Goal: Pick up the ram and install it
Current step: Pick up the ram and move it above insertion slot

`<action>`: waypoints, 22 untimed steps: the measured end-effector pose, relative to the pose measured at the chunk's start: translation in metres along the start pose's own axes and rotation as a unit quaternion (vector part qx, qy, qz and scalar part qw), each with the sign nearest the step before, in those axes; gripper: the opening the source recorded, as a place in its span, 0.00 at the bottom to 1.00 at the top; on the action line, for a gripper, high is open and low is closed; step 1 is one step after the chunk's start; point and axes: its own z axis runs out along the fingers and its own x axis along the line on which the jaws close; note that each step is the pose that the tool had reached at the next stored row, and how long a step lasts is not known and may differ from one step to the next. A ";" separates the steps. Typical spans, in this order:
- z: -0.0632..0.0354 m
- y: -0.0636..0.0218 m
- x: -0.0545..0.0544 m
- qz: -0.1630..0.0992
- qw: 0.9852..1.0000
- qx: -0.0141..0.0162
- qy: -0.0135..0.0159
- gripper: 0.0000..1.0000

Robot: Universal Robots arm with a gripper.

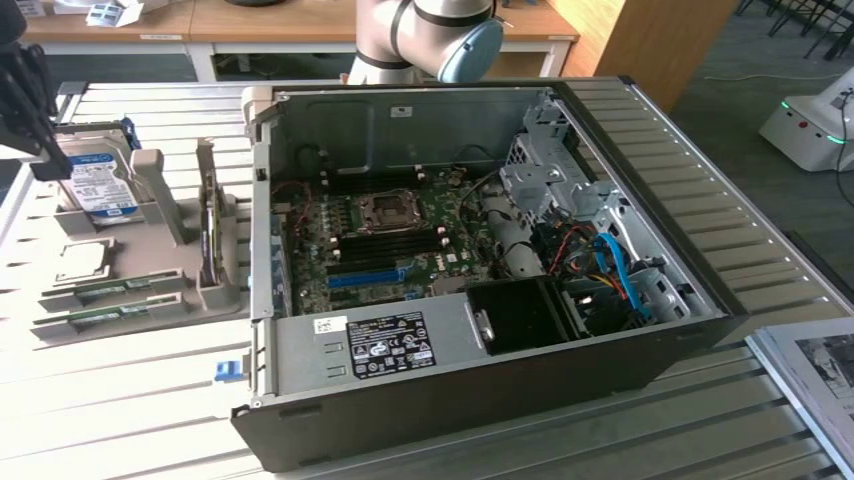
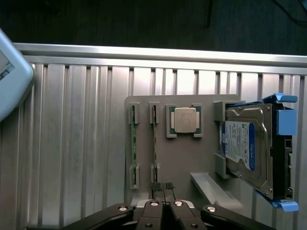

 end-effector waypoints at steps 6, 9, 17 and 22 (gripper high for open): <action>0.0030 0.0000 0.000 0.000 1.000 0.000 0.000 0.10; 0.0044 0.0000 0.000 0.000 1.000 0.000 0.000 0.10; 0.0085 0.0000 0.000 0.000 1.000 0.000 0.000 0.10; 0.0117 0.0000 0.000 0.000 1.000 0.000 0.000 0.10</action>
